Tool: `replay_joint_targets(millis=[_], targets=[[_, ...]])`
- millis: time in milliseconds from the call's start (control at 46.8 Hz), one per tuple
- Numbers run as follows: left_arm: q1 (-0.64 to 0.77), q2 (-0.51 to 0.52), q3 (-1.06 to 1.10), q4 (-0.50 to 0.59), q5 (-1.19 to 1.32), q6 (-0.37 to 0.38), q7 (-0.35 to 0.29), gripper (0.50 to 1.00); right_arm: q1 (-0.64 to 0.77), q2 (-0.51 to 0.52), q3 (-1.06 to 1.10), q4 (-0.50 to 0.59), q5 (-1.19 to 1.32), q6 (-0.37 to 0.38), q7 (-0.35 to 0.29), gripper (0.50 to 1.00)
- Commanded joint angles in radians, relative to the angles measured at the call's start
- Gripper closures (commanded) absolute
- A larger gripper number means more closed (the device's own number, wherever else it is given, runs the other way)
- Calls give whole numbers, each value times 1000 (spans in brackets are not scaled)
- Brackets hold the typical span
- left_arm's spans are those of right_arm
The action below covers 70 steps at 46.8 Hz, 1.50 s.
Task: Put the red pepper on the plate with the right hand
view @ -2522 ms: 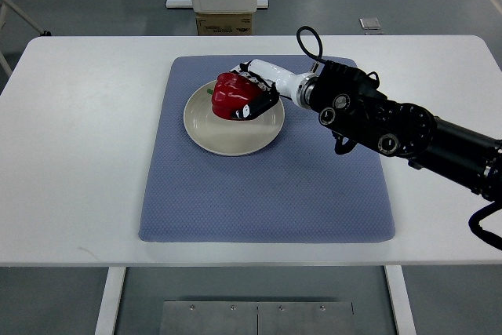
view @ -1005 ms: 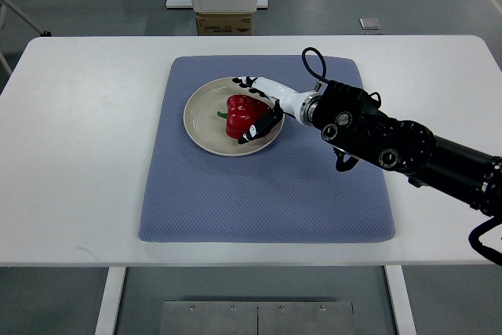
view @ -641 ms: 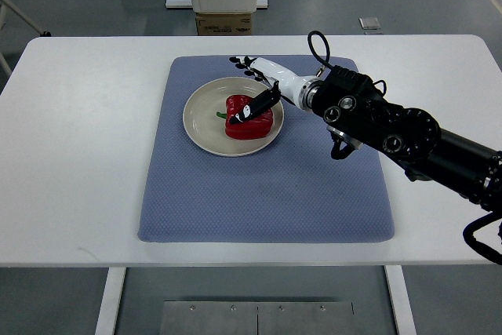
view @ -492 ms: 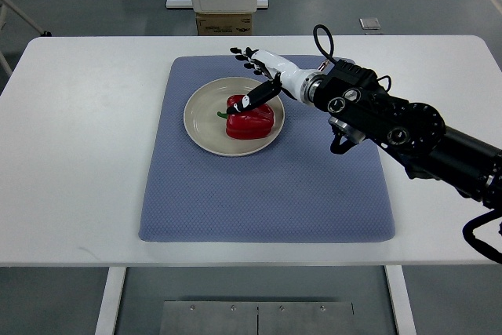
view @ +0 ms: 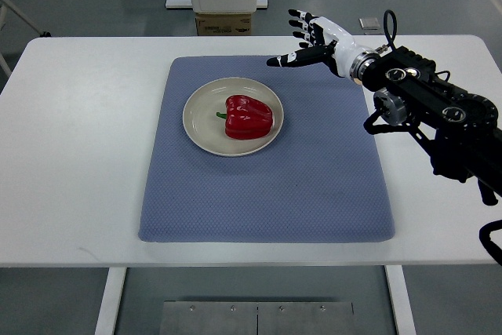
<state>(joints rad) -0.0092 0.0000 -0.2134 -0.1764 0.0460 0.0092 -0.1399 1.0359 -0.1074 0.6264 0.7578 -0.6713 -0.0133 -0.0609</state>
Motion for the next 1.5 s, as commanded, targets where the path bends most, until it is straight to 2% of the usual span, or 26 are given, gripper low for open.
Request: replay_joint_targets(millis=[0,107,363,834,1261,1475], targets=[[0,0,0,0,0,0,0,500,-30,2,88,0,-1,-1,-2,500],[0,0,0,0,0,0,0,500,-68,6,177,-2,-1,-8,-2,500],[0,0,0,0,0,0,0,500,-132,32,315,2,-2,-102,1,500],[0,0,0,0,0,0,0,500,-208,106,515,5,-10,-106,4,500],[0,0,0,0,0,0,0,500,-246,107,601,5,-4,-106,4,500],[0,0,0,0,0,0,0,500,-261,107,627,6,-1,-106,95,500]])
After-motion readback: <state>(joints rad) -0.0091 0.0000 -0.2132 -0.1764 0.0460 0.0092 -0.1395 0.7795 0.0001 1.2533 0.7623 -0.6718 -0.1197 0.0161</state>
